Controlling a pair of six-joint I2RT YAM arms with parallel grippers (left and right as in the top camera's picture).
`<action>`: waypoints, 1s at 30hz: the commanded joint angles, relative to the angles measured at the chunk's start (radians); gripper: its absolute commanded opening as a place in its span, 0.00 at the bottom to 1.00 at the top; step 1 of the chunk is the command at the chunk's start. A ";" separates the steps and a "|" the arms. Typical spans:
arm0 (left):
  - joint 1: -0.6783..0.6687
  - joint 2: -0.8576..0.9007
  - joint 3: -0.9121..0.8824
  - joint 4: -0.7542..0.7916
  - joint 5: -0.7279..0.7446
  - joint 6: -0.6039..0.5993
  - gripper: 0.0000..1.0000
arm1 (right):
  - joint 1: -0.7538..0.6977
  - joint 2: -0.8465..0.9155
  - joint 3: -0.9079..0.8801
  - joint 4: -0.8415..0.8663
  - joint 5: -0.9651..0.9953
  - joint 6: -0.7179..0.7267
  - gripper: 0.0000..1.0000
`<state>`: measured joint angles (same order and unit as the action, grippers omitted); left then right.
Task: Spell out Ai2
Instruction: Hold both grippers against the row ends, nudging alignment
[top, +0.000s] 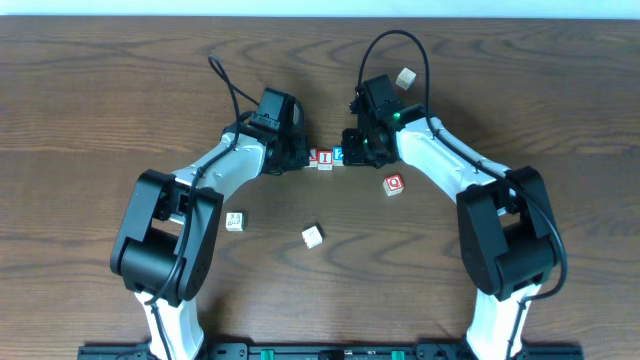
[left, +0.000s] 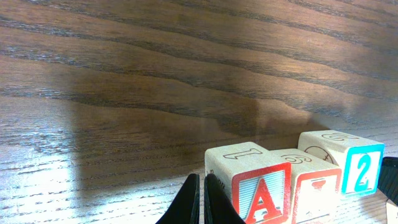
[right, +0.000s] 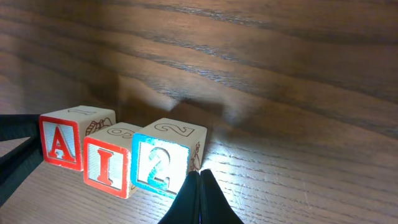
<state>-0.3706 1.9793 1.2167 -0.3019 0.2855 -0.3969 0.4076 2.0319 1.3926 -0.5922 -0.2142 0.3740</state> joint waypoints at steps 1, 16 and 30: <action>-0.004 0.010 -0.006 0.006 0.007 -0.010 0.06 | -0.006 -0.012 0.014 0.002 -0.022 -0.024 0.01; -0.004 0.010 -0.006 0.019 0.013 0.001 0.06 | -0.007 -0.012 0.014 -0.008 0.034 -0.030 0.01; 0.093 -0.075 -0.006 -0.074 -0.037 0.043 0.06 | 0.018 -0.080 0.014 -0.111 0.068 -0.036 0.01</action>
<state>-0.2966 1.9675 1.2167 -0.3607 0.2775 -0.3908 0.4084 2.0224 1.3926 -0.6975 -0.1593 0.3542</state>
